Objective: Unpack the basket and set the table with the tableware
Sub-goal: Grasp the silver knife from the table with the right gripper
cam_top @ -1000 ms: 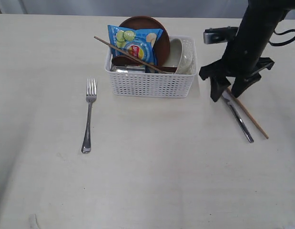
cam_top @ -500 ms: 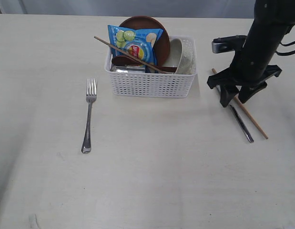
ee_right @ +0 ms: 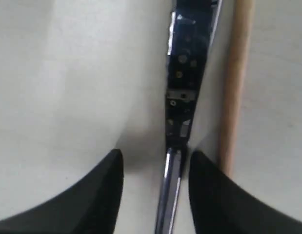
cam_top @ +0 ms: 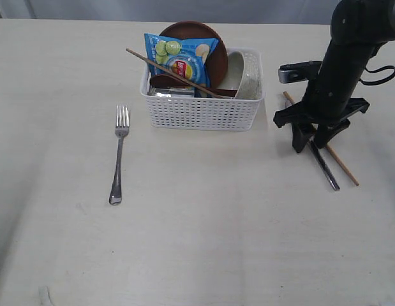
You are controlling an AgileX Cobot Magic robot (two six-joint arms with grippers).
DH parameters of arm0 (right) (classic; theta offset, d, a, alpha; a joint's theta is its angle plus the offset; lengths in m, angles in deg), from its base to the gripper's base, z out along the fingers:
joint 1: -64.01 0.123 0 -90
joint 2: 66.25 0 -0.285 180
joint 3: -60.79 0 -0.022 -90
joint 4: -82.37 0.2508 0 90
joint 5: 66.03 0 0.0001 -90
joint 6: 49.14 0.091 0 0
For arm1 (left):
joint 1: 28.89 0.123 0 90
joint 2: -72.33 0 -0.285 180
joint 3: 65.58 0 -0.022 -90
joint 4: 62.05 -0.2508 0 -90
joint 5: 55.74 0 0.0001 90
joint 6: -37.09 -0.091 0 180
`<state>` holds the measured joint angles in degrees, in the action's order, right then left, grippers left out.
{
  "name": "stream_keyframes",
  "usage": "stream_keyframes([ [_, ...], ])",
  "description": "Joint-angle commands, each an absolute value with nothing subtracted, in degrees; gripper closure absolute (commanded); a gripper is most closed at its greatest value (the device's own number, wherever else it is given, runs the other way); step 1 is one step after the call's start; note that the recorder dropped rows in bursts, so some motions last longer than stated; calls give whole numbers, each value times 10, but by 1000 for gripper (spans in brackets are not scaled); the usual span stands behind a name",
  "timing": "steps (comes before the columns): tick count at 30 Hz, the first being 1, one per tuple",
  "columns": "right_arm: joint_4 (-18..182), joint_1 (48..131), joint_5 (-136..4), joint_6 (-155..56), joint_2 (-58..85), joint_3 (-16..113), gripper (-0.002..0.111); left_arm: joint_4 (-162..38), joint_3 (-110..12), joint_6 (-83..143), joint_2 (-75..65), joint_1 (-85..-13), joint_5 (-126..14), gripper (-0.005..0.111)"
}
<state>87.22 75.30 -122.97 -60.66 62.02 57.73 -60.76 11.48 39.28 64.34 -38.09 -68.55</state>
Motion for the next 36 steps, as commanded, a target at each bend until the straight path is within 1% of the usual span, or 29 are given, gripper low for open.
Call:
stream_keyframes([
  [1, 883, 749, -1202, -612, 663, 568, 93, -603, 116, 393, 645, -382, -679, 107],
  [2, 883, 749, -1199, -612, 664, 568, 103, -603, 116, 393, 645, -382, -679, 107],
  [3, 883, 749, -1199, -609, 665, 568, 109, -603, 116, 393, 645, -382, -679, 107],
  [12, 894, 764, -1218, -606, 633, 568, 109, -603, 116, 393, 645, -382, -679, 107],
  [18, 878, 789, -1237, -525, 550, 568, 109, -604, 116, 393, 645, -382, -679, 107],
  [21, 853, 789, -1237, -456, 508, 568, 109, -604, 116, 393, 645, -382, -679, 107],
  [26, 868, 796, -1267, -413, 440, 568, 109, -604, 116, 393, 645, -382, -679, 107],
  [29, 874, 828, -1279, -383, 399, 568, 109, -604, 116, 393, 645, -382, -679, 107],
  [36, 906, 957, -1240, -313, 362, 568, 109, -604, 116, 393, 645, -382, -679, 107],
])
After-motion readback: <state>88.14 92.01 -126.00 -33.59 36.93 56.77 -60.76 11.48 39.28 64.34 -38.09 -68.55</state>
